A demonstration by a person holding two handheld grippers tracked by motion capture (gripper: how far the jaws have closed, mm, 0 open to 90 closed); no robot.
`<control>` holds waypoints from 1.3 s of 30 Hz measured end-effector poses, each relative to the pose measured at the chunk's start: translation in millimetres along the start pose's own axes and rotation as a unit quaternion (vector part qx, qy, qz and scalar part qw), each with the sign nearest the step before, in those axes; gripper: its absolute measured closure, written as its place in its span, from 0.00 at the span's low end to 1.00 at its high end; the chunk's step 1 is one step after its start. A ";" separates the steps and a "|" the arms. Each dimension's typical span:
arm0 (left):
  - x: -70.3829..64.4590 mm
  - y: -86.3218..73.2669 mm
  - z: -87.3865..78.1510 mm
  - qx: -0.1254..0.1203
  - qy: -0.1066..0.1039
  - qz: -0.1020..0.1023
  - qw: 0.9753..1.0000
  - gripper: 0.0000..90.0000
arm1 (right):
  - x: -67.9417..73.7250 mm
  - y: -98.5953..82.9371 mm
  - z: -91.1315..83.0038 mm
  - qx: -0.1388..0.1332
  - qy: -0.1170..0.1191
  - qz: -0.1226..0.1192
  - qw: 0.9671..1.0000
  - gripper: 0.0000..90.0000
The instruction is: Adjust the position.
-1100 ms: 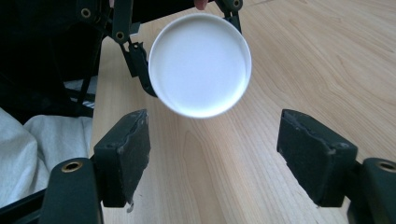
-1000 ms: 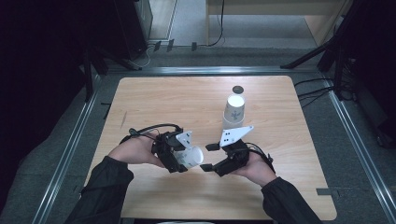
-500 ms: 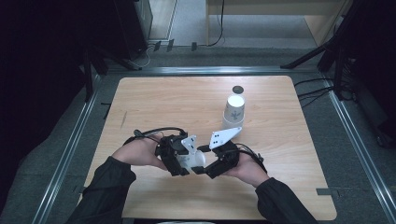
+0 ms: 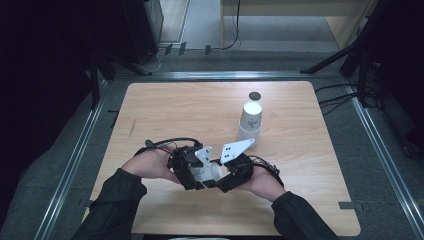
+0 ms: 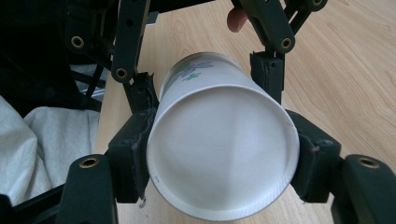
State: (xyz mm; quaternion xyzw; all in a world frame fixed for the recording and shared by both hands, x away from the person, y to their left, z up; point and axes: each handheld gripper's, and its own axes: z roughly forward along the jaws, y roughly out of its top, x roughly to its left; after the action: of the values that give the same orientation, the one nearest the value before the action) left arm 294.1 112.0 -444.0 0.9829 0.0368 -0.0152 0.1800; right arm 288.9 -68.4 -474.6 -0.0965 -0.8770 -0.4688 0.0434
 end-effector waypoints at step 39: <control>14.4 -52.7 -14.5 -0.169 0.004 -0.124 0.978 0.03 | -11.3 -7.0 -54.8 -0.042 -0.037 0.017 0.998 0.38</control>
State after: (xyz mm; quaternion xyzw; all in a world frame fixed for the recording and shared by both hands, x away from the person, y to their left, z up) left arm 304.6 167.2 -449.7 0.9260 0.1608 -0.0271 0.3404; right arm 297.7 -119.2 -451.7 -0.1299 -0.8556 -0.5008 0.0149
